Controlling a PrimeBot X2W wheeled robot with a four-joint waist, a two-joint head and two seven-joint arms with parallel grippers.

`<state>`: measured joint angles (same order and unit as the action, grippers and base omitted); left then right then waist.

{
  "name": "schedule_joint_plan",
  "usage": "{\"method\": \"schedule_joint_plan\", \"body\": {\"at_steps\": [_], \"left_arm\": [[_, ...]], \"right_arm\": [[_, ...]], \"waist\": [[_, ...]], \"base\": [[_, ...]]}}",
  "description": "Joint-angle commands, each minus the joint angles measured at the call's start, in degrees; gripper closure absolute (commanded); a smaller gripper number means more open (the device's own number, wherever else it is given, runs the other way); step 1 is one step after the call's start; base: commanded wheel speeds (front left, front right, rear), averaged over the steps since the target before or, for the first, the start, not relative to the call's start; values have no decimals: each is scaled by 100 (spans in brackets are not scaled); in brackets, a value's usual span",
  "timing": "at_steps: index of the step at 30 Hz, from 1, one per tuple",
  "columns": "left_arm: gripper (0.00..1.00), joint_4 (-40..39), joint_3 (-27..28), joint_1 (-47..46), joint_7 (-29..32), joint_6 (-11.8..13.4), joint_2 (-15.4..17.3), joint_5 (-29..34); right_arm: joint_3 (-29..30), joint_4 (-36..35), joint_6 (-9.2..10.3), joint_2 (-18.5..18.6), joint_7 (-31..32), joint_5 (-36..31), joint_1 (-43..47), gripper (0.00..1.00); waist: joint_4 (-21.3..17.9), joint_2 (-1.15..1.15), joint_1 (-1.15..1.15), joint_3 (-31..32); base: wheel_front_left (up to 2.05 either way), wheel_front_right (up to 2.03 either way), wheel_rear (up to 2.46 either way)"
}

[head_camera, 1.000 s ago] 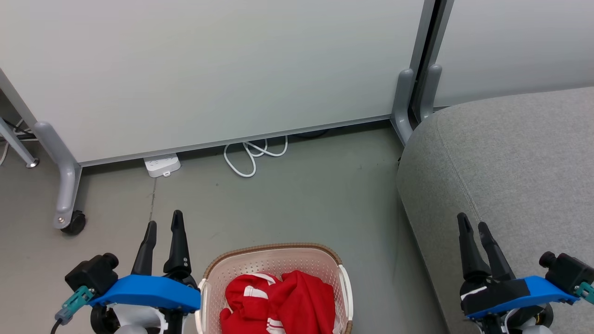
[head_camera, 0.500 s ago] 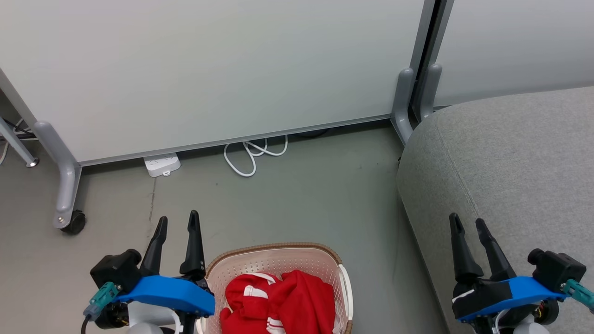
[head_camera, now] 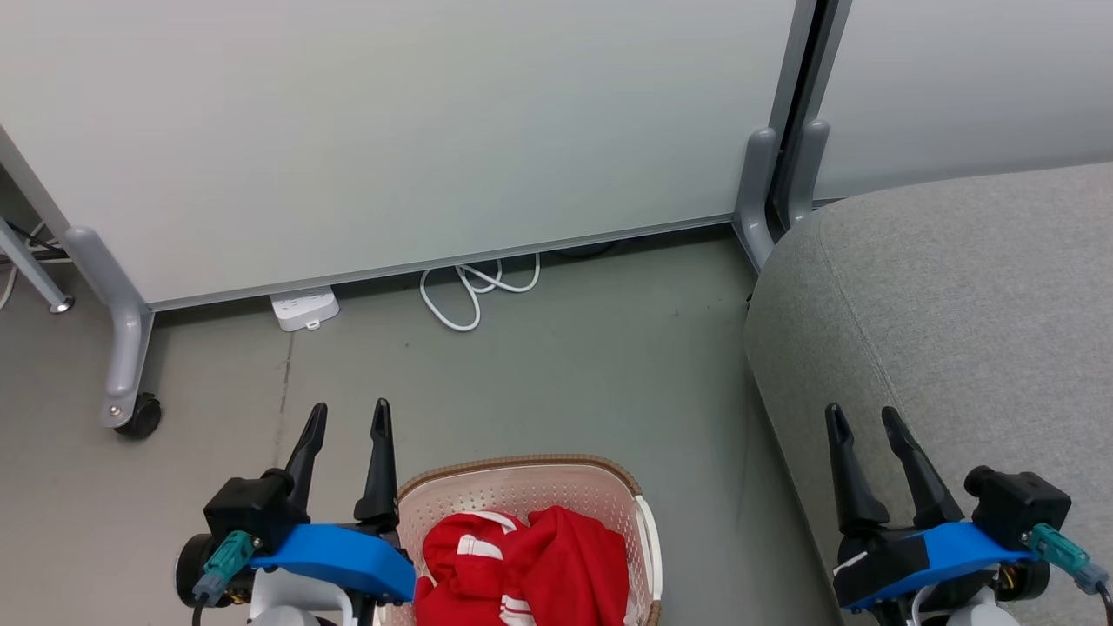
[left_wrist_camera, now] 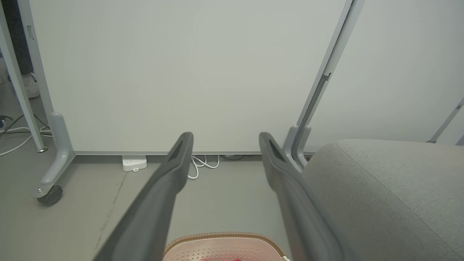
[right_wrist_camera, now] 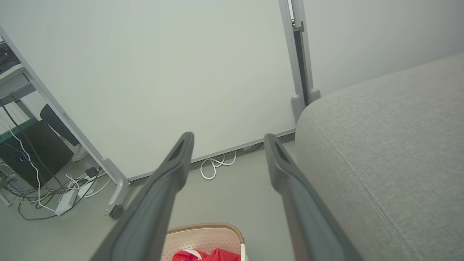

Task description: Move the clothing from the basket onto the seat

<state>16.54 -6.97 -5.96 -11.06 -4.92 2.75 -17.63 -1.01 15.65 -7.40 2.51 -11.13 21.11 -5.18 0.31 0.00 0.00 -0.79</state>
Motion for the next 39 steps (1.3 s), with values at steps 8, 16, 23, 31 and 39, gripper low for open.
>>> {"method": "schedule_joint_plan", "body": {"at_steps": [8,16,23,31,39], "left_arm": [[0,55,-86,-83,-144,-4,22,496],[0,115,-146,-96,-237,4,21,840],[0,181,-178,-97,-295,1,21,1090],[0,236,-224,-112,-380,7,21,1421],[0,273,-228,-120,-422,13,19,1575]], "right_arm": [[-29,34,-12,47,-142,-508,-99,0],[-70,76,-13,50,-224,-881,-101,0],[-89,107,-14,52,-288,-1146,-97,0],[-118,153,-14,54,-376,-1482,-114,0],[-140,193,-10,54,-417,-1633,-117,0]], "waist": [[10,0,0,8],[12,0,0,4],[13,0,0,4],[25,0,0,7],[43,0,0,16]], "base": [[0,0,0],[0,0,0],[0,0,0],[0,0,0],[0,0,0]]}}
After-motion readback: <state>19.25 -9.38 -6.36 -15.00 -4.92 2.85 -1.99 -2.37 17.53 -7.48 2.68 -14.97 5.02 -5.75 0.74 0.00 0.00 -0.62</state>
